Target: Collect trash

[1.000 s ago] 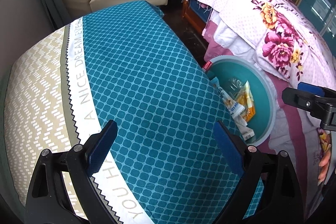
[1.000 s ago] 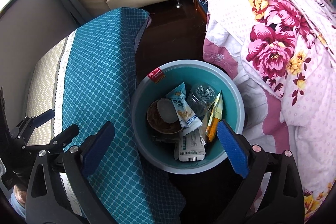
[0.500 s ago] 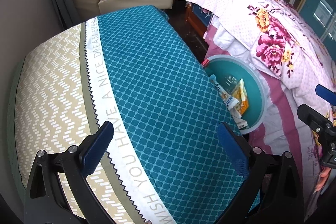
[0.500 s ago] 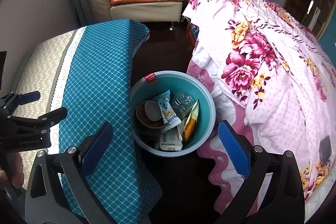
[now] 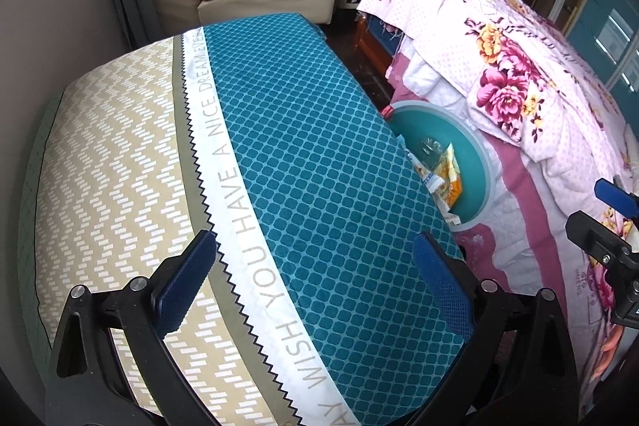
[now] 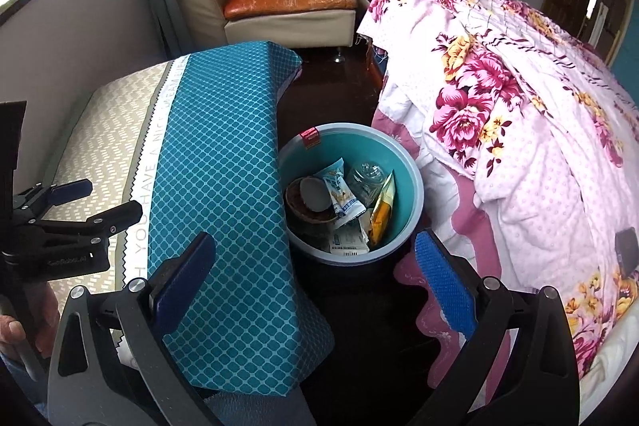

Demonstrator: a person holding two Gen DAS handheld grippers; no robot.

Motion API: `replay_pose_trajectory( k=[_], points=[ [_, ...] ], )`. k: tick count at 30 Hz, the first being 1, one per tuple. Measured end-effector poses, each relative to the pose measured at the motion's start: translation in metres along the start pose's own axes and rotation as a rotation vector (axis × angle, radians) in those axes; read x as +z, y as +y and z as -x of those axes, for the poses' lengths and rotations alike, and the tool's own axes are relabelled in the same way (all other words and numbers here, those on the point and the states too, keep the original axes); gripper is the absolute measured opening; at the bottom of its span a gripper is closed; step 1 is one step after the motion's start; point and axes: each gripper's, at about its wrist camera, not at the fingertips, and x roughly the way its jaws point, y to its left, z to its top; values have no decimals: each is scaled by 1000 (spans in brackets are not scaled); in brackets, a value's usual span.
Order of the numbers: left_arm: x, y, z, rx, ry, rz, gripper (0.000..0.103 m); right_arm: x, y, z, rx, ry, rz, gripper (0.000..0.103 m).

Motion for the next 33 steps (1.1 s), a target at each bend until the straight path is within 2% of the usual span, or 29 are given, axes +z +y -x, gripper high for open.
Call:
replay_pose_trajectory(
  k=[13,33],
  points=[
    [-4,-2,12,11,-38,-13,99,-9,3,0,3,14,-24,96],
    [1,2,2,56,-74,-19,99,-2,5,-25,11,66,-33,96]
  ],
)
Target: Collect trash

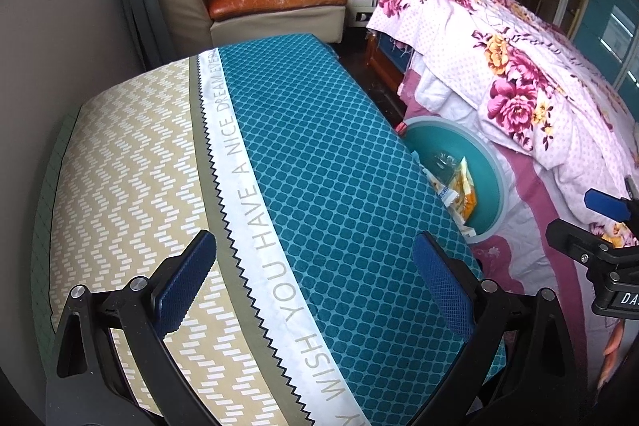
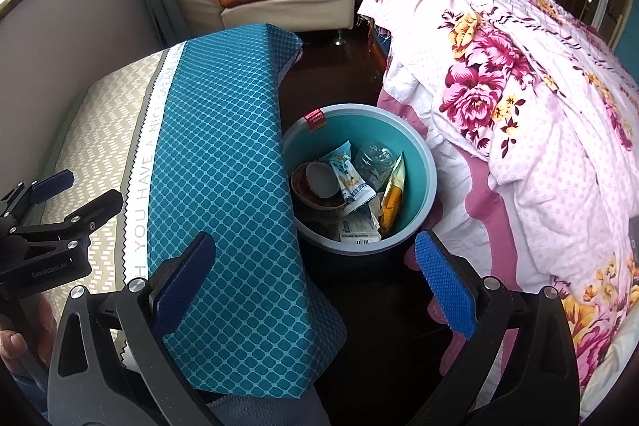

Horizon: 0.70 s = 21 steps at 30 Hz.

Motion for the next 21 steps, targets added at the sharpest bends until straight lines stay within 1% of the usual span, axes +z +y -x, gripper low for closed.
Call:
replay_pose_trajectory(
  k=[21],
  points=[
    [-2,9,-9,13,6,8,99,4,-2,-14,2,32,-13,96]
  ],
)
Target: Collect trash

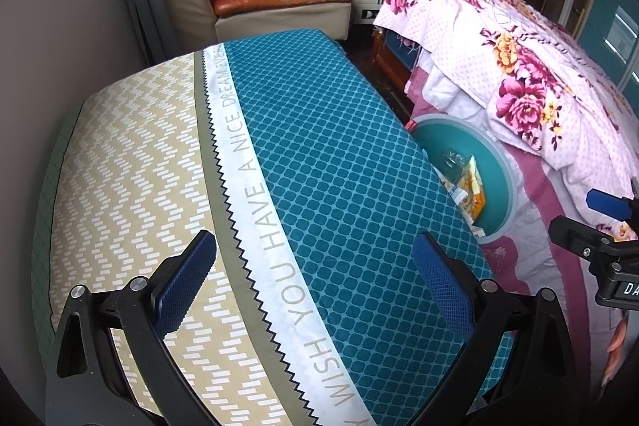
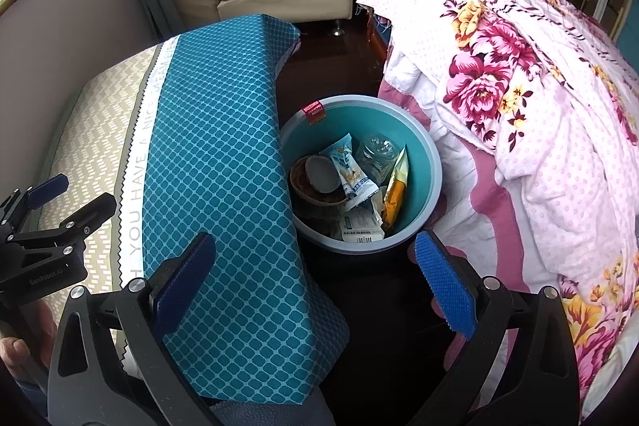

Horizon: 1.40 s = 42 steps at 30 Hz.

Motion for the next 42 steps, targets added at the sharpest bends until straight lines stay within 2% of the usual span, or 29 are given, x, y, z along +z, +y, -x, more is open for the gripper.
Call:
replay_pose_trajectory(
  k=[42],
  points=[
    [-8,25,-16,-16,21,29,99,6,18,-18,-44,35,28,96]
  ],
)
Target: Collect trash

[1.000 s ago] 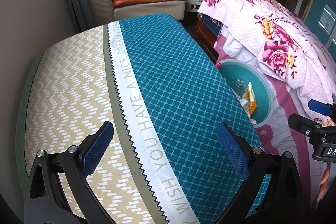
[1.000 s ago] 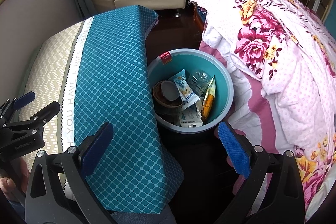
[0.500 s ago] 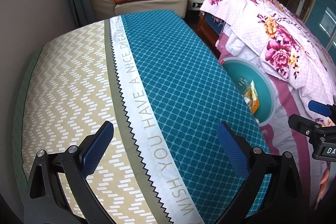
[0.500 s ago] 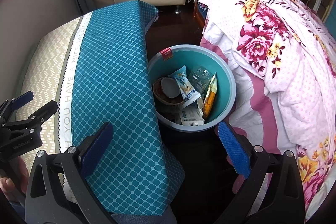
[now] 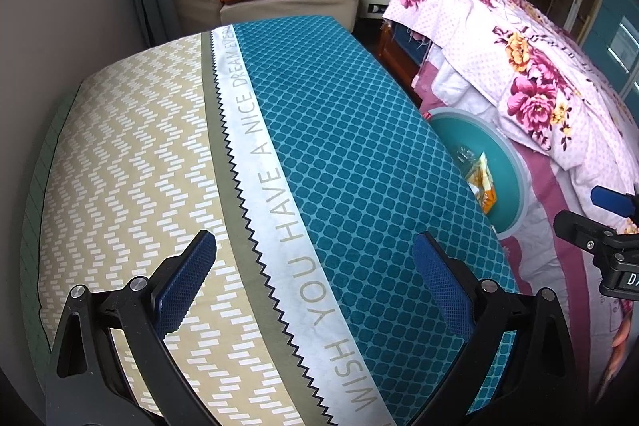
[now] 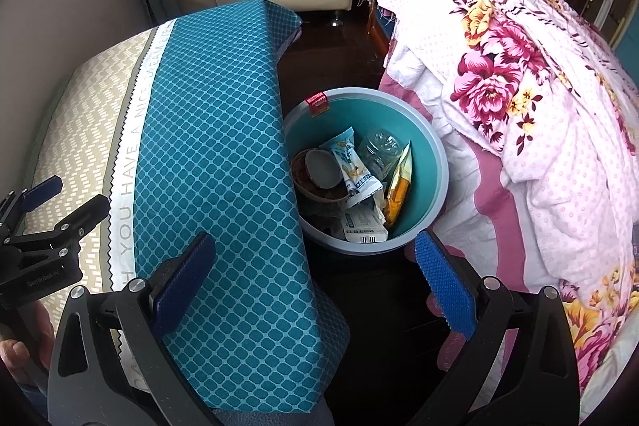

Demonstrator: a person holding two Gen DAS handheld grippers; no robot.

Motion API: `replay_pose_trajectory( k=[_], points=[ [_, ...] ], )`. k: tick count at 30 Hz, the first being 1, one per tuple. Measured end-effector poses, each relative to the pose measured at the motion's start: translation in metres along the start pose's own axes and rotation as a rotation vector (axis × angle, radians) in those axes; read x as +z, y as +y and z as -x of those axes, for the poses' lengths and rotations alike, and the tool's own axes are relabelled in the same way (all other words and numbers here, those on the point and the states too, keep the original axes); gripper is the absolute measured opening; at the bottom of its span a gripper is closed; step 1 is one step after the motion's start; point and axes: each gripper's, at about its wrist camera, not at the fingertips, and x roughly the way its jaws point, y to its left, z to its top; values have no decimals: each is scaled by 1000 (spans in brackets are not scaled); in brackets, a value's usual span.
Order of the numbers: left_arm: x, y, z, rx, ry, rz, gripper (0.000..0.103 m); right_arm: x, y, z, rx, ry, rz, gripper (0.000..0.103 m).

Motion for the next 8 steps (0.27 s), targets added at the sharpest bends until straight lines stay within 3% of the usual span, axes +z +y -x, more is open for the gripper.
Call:
replay_pose_trajectory(
  k=[8],
  points=[
    [-1,-2,0,-19,4,6,99,1,-2,4,-4,-10,-1,96]
  ],
)
